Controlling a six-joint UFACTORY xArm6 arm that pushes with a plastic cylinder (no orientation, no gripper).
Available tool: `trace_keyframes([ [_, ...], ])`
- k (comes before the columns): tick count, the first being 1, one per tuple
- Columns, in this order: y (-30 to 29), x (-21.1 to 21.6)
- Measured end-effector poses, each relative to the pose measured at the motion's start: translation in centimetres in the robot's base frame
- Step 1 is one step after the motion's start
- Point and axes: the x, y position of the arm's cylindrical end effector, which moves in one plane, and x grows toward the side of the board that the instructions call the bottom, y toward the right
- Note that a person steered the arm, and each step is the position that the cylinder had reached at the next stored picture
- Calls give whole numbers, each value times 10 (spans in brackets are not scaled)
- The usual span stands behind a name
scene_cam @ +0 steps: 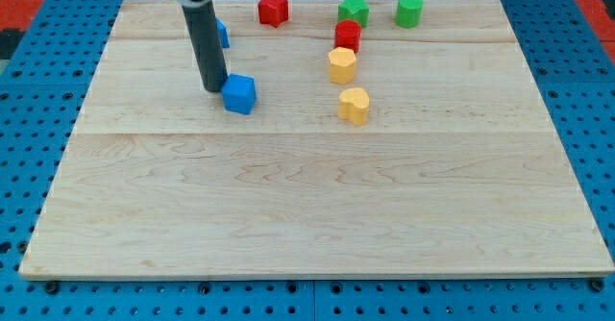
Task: Move the blue cube below the yellow heart
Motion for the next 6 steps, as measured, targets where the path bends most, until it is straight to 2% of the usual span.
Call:
trace_keyframes([
  [1,47,36],
  [2,4,-6],
  [3,57,4],
  [4,102,55],
  [5,130,70],
  [6,89,73],
])
